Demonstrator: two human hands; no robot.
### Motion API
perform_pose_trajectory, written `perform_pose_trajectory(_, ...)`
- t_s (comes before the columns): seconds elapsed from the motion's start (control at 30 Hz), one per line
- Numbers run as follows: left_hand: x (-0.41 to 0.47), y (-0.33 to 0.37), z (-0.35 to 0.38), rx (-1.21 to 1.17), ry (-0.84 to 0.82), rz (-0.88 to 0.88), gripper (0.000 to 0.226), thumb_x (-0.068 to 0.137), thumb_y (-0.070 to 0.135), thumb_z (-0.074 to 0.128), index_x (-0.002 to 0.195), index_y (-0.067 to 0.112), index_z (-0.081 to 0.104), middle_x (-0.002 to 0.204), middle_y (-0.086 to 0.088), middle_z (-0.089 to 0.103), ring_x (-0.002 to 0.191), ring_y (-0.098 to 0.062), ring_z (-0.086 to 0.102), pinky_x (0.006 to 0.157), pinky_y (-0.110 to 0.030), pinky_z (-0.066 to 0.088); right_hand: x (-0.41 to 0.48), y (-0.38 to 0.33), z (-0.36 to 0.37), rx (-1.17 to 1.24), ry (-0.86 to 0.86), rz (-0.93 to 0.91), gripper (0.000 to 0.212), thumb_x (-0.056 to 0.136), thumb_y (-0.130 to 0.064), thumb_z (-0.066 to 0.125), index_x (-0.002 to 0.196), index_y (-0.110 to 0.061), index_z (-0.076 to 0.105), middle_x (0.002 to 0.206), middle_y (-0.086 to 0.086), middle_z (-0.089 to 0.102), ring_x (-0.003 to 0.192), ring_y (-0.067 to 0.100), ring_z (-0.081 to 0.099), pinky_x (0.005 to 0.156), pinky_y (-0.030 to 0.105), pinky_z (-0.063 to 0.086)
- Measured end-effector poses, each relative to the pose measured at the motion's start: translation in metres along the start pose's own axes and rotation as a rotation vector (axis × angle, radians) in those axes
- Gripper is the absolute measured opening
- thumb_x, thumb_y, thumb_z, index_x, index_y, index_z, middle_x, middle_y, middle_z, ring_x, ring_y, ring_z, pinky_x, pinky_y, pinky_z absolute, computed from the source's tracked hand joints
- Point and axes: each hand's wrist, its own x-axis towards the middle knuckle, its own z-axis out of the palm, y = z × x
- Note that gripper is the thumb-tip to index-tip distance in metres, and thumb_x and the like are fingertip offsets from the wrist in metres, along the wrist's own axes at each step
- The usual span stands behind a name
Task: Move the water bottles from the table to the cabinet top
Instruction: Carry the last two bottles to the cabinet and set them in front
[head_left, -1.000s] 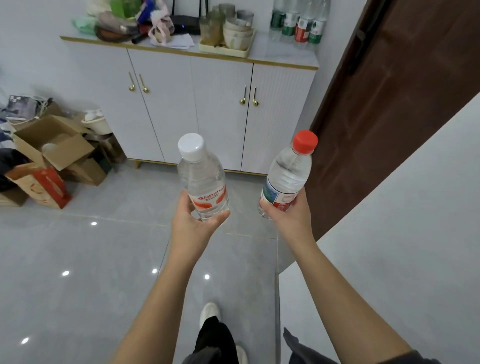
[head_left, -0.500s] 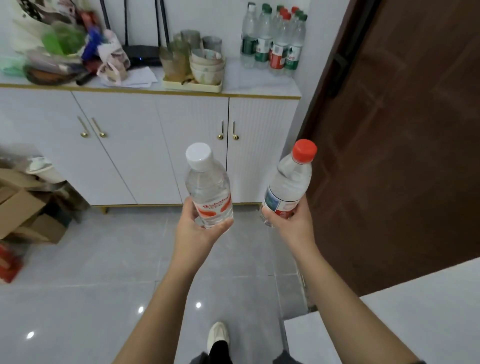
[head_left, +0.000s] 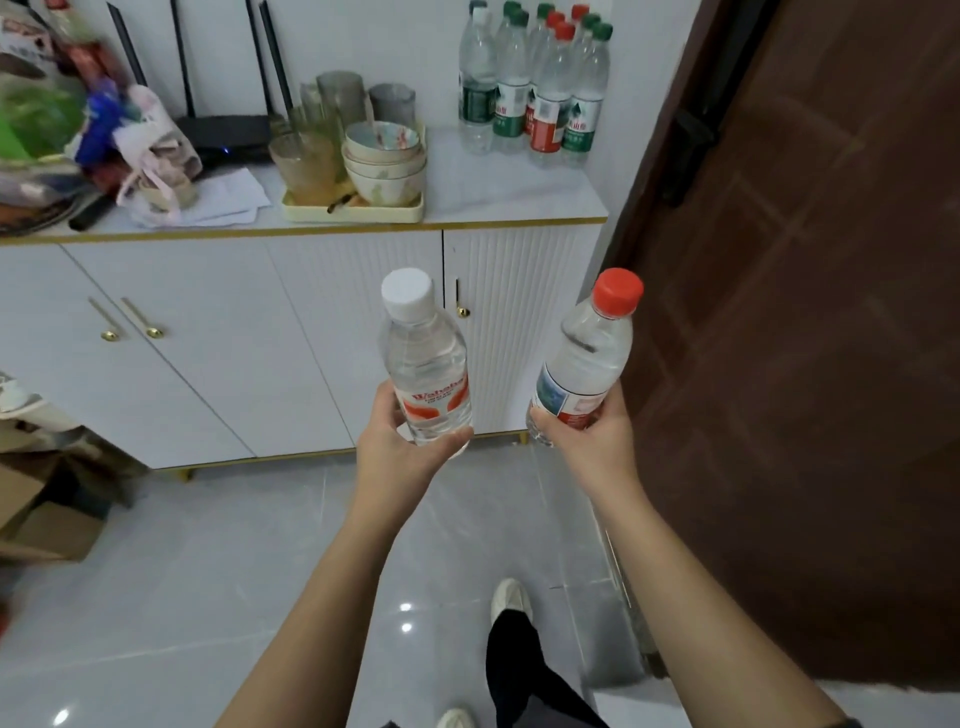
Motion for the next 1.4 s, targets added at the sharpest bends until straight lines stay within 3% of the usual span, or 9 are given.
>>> perform_pose_trajectory(0.1, 0.036, 0.001, 0.014, 0.028, -0.005, 0.009, 0.060, 0.067, 0.018, 0.087, 0.116, 0.027, 0.053, 0.099, 0.017, 0.066, 0.094, 0.006, 0.061, 0.071, -0.008, 0.046, 0.040, 0.006, 0.006, -0.002, 0.016, -0.003, 0.065, 0.067, -0.001, 0.085, 0.119, -0.026, 0.055, 0.107, -0.015, 0.069, 0.097, 0.004, 0.068, 0.084, 0.024, 0.054)
perform_pose_trajectory(0.2, 0.076, 0.005, 0.032, 0.040, -0.005, 0.021, 0.058, 0.067, 0.019, 0.087, 0.113, 0.029, 0.054, 0.098, 0.019, 0.066, 0.094, 0.008, 0.061, 0.071, -0.008, 0.048, 0.087, 0.012, 0.014, -0.014, 0.002, -0.011, 0.062, 0.067, -0.005, 0.085, 0.111, -0.037, 0.055, 0.104, -0.017, 0.069, 0.095, 0.004, 0.068, 0.082, 0.026, 0.055)
perform_pose_trajectory(0.6, 0.246, 0.052, 0.121, 0.002, 0.025, 0.072, 0.058, 0.070, 0.018, 0.086, 0.116, 0.029, 0.051, 0.099, 0.020, 0.065, 0.089, 0.015, 0.059, 0.071, -0.003, 0.045, 0.292, 0.001, 0.034, -0.032, -0.095, -0.060, 0.061, 0.070, -0.005, 0.084, 0.114, -0.032, 0.052, 0.103, -0.016, 0.067, 0.093, -0.004, 0.066, 0.075, 0.012, 0.051)
perform_pose_trajectory(0.77, 0.305, 0.064, 0.140, 0.026, 0.060, 0.086, 0.059, 0.068, 0.021, 0.087, 0.117, 0.025, 0.054, 0.099, 0.016, 0.068, 0.088, 0.011, 0.063, 0.071, -0.006, 0.047, 0.353, -0.004, 0.041, -0.089, -0.080, -0.044, 0.065, 0.068, -0.016, 0.087, 0.123, -0.021, 0.053, 0.105, -0.014, 0.067, 0.097, 0.004, 0.067, 0.085, 0.026, 0.055)
perform_pose_trajectory(0.93, 0.362, 0.064, 0.154, 0.056, 0.069, 0.077, 0.065, 0.067, 0.025, 0.087, 0.122, 0.025, 0.052, 0.106, 0.014, 0.068, 0.095, 0.000, 0.064, 0.080, -0.019, 0.051, 0.403, -0.007, 0.054, -0.167, -0.073, -0.024, 0.063, 0.066, -0.021, 0.087, 0.116, -0.030, 0.051, 0.103, -0.018, 0.065, 0.099, 0.009, 0.066, 0.088, 0.032, 0.055)
perform_pose_trajectory(1.07, 0.401, 0.062, 0.159, 0.093, 0.060, 0.092, 0.068, 0.069, 0.024, 0.086, 0.127, 0.020, 0.051, 0.113, 0.008, 0.066, 0.101, -0.007, 0.063, 0.076, -0.011, 0.044, 0.428, -0.006, 0.065, -0.243, -0.052, 0.000, 0.060, 0.066, -0.022, 0.087, 0.114, -0.028, 0.052, 0.098, -0.016, 0.064, 0.096, 0.012, 0.066, 0.082, 0.030, 0.054)
perform_pose_trajectory(1.17, 0.423, 0.060, 0.160, 0.091, 0.043, 0.093, 0.068, 0.068, 0.024, 0.087, 0.126, 0.021, 0.051, 0.112, 0.009, 0.066, 0.099, -0.006, 0.063, 0.076, -0.014, 0.046, 0.443, -0.005, 0.074, -0.259, -0.043, 0.015, 0.058, 0.067, -0.022, 0.087, 0.110, -0.030, 0.049, 0.097, -0.017, 0.062, 0.093, 0.009, 0.063, 0.078, 0.024, 0.048)
perform_pose_trajectory(1.27, 0.444, 0.057, 0.161, 0.095, 0.016, 0.089, 0.069, 0.066, 0.024, 0.088, 0.125, 0.021, 0.052, 0.109, 0.011, 0.065, 0.096, -0.002, 0.062, 0.078, -0.016, 0.047, 0.455, -0.004, 0.083, -0.260, -0.034, 0.026, 0.060, 0.067, -0.024, 0.087, 0.115, -0.027, 0.051, 0.102, -0.016, 0.063, 0.095, 0.008, 0.062, 0.077, 0.020, 0.046)
perform_pose_trajectory(1.4, 0.461, 0.050, 0.163, 0.110, -0.011, 0.074, 0.069, 0.065, 0.024, 0.088, 0.124, 0.021, 0.052, 0.109, 0.010, 0.066, 0.098, -0.008, 0.064, 0.084, -0.026, 0.052, 0.467, 0.002, 0.091, -0.274, -0.024, 0.031, 0.065, 0.066, -0.027, 0.087, 0.121, -0.025, 0.053, 0.109, -0.013, 0.066, 0.100, 0.009, 0.064, 0.082, 0.026, 0.052)
